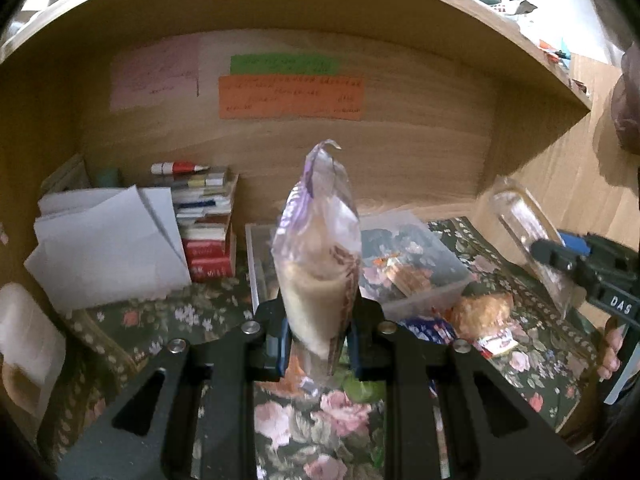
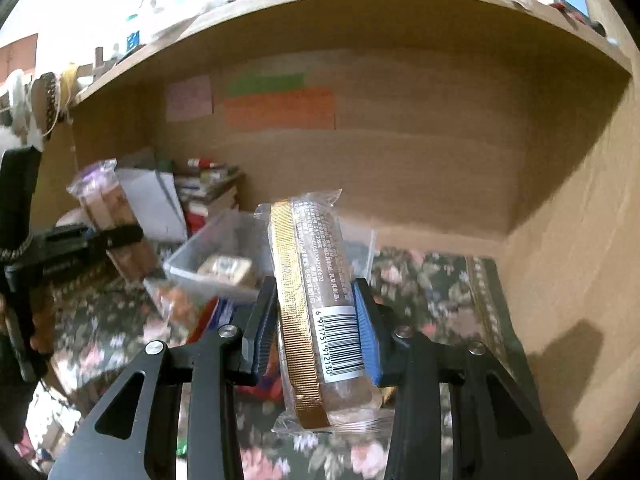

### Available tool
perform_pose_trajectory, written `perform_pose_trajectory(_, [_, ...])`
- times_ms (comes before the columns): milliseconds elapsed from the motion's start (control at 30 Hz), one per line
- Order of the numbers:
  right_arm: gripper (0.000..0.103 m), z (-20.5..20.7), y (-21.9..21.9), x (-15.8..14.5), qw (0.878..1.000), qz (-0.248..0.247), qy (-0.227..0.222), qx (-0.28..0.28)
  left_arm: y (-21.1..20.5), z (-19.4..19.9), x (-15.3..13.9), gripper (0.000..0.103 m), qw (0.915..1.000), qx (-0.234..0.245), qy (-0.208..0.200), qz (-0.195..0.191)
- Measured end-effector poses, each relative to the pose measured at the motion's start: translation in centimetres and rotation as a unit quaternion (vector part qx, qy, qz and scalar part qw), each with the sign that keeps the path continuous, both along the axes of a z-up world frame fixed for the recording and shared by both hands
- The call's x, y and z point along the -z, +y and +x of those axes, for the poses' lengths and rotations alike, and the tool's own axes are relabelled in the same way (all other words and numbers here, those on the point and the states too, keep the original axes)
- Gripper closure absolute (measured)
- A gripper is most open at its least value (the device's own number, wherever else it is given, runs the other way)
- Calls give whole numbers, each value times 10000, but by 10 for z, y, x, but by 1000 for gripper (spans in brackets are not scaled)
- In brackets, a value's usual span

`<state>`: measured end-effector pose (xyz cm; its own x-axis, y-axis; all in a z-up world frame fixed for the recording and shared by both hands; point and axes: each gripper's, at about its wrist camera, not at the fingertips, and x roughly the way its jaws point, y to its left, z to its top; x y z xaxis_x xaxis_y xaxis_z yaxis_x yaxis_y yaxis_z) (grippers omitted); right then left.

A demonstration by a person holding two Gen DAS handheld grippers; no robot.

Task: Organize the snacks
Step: 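Place both held snacks into the clear plastic box and release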

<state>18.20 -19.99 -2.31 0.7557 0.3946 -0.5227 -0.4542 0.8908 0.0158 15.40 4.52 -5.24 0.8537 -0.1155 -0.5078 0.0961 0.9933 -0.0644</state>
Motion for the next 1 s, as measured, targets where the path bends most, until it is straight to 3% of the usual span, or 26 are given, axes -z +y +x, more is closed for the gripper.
perform_pose_trajectory(433, [69, 67, 46, 10, 9990, -169, 274, -300, 1, 61, 13, 81, 9993, -99, 327, 164])
perform_pose_trajectory(733, [69, 116, 71, 40, 9938, -583, 863, -378, 0, 101, 33, 81, 9969, -155, 685, 345])
perform_pose_trajectory(1000, [69, 136, 85, 62, 9865, -902, 1292, -440, -4, 118, 45, 81, 9947, -118, 886, 501])
